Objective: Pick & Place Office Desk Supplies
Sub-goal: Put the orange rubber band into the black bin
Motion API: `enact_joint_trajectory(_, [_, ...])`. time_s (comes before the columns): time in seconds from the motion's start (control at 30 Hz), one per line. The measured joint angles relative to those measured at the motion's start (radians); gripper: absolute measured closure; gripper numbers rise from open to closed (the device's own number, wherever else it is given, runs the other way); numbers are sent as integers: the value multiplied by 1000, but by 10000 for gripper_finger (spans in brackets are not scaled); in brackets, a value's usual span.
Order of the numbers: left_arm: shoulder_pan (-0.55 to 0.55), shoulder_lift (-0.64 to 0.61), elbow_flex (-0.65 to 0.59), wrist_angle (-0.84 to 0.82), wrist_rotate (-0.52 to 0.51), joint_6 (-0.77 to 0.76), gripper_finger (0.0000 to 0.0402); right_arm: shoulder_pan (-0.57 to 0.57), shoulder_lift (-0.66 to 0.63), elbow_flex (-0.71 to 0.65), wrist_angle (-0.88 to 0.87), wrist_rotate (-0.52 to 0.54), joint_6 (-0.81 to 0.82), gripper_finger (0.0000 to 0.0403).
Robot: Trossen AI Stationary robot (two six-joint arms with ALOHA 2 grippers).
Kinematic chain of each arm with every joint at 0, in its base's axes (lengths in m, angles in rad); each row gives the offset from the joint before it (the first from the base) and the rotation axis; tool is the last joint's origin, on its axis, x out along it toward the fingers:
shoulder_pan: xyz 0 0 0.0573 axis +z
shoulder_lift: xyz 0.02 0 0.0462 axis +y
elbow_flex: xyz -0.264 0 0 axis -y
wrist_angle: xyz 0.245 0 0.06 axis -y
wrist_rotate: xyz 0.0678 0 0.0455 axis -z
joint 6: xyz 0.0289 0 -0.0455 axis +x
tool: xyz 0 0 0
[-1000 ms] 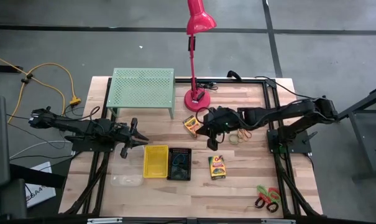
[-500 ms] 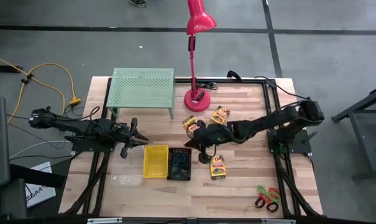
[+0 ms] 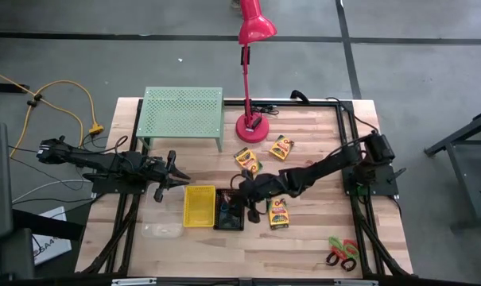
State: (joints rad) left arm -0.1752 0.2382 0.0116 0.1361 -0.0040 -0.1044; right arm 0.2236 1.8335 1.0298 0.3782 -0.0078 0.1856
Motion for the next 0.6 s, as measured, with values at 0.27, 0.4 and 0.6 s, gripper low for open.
enact_joint_trajectory(0.27, [0,0,0,0,0,0,330,18,8,0,-87,51,45,401])
enact_joint_trajectory(0.4, [0,0,0,0,0,0,330,19,8,0,-106,81,53,401])
enact_joint_trajectory(0.6, [0,0,0,0,0,0,330,19,8,0,-112,82,53,401])
